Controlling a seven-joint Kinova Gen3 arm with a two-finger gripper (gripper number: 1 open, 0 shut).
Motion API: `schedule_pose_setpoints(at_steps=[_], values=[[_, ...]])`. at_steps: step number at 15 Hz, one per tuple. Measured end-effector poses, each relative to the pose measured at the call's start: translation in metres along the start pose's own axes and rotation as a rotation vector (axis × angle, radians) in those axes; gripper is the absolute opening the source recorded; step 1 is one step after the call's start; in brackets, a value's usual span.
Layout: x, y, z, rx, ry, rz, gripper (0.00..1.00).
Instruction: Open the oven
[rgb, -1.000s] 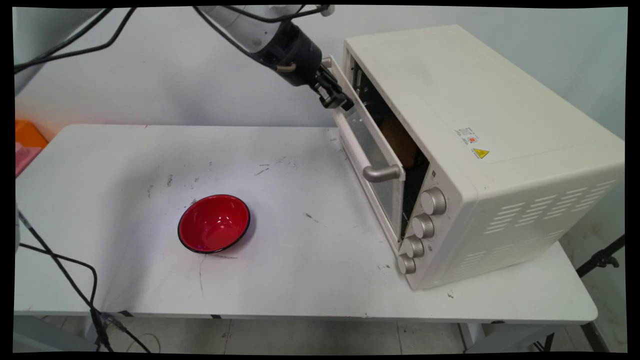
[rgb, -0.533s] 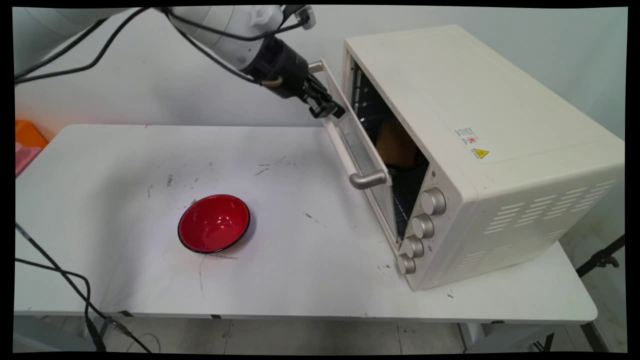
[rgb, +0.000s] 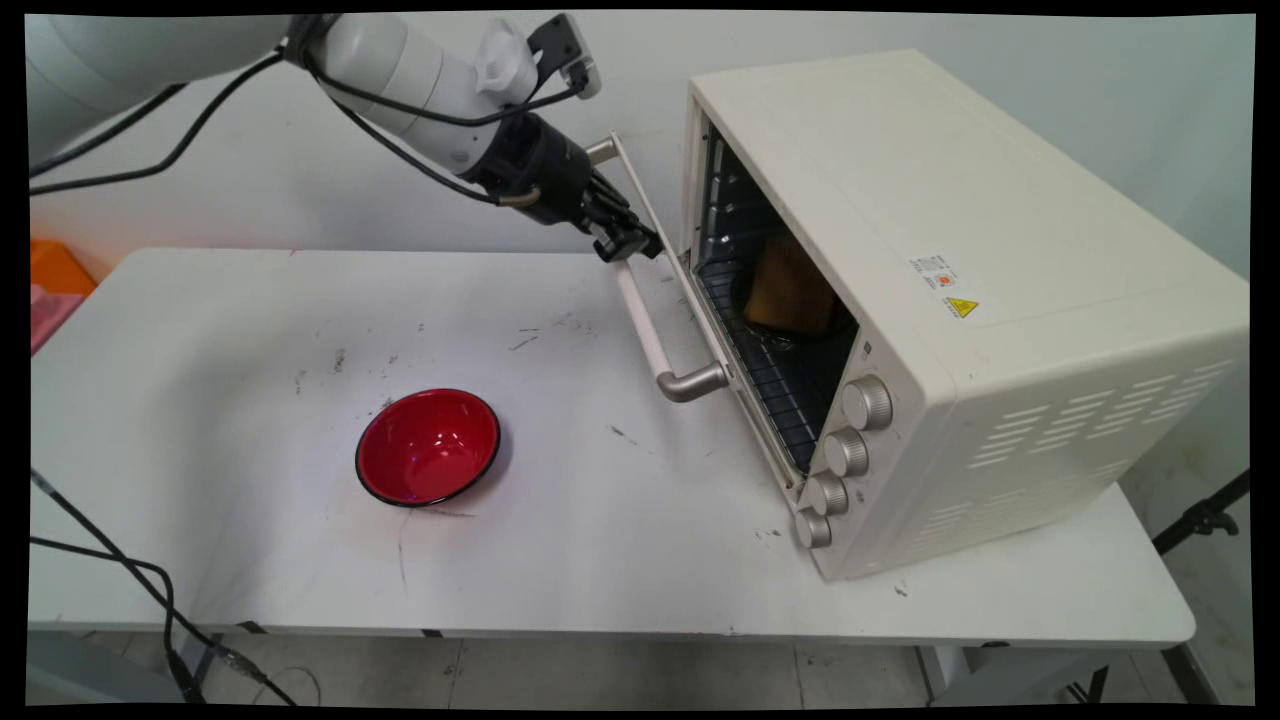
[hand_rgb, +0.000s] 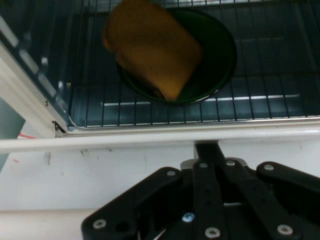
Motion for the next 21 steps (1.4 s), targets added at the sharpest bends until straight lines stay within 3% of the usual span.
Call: schedule_pose_setpoints(at_steps=[9,21], values=[[-0.028,-0.003,0.004,0.012,-0.002,-0.029,0.00],[-0.089,-0.011,0.000,0.002,0.013,-0.035,0.00]])
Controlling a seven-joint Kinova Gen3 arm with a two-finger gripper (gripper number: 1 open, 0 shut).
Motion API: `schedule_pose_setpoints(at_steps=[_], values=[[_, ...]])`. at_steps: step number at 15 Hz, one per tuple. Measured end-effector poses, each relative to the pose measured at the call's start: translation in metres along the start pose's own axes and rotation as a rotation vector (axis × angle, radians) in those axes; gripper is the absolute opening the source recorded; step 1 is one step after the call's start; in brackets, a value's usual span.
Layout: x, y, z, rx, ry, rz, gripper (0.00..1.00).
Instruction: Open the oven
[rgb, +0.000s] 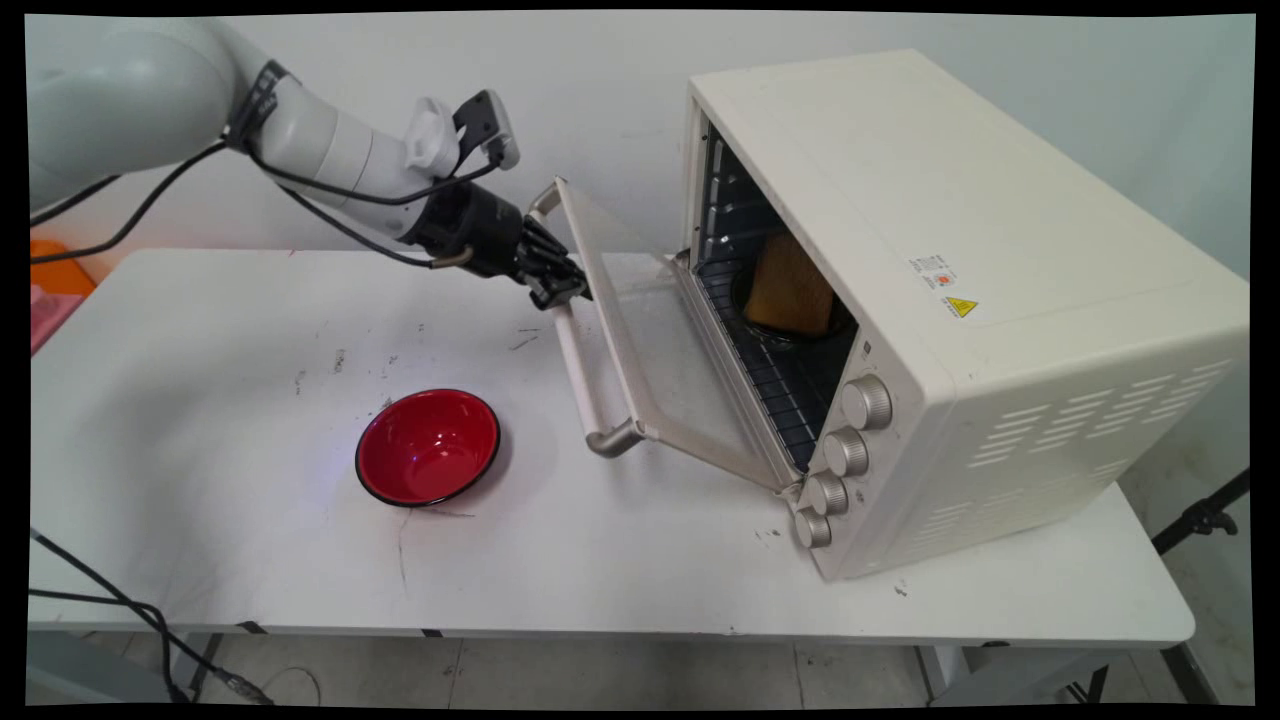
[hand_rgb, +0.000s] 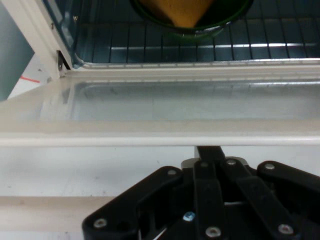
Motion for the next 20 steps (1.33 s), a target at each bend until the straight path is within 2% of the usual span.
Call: schedule_pose_setpoints(at_steps=[12,20], values=[[-0.052,-0.014,0.021,0.008,0.032,-0.027,0.00],[-0.077,-0.016,0.032,-0.003,0.030,-0.038,0.00]])
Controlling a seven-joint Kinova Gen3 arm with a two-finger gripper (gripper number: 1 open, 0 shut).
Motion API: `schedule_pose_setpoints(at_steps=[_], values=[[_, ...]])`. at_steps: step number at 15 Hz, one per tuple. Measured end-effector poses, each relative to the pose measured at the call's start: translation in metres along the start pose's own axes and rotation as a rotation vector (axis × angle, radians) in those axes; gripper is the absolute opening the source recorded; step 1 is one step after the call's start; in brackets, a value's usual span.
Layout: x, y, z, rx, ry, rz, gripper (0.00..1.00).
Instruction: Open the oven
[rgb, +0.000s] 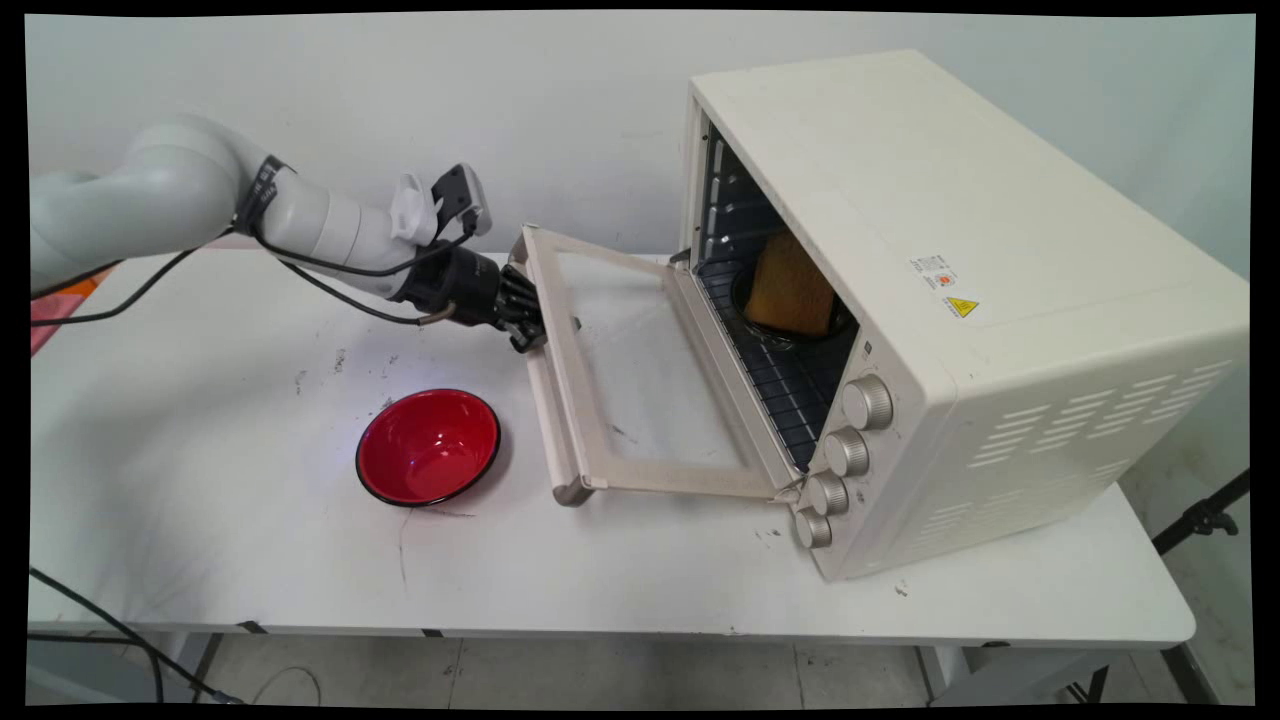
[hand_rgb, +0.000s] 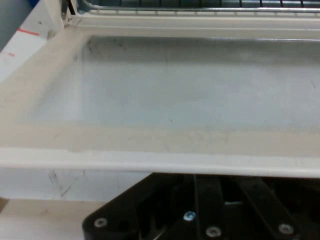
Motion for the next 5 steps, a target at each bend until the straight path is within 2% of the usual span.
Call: schedule_pose_setpoints(at_steps=[5], values=[[-0.0110,-0.0008,-0.0060,-0.008,0.001,0.002,0.00]])
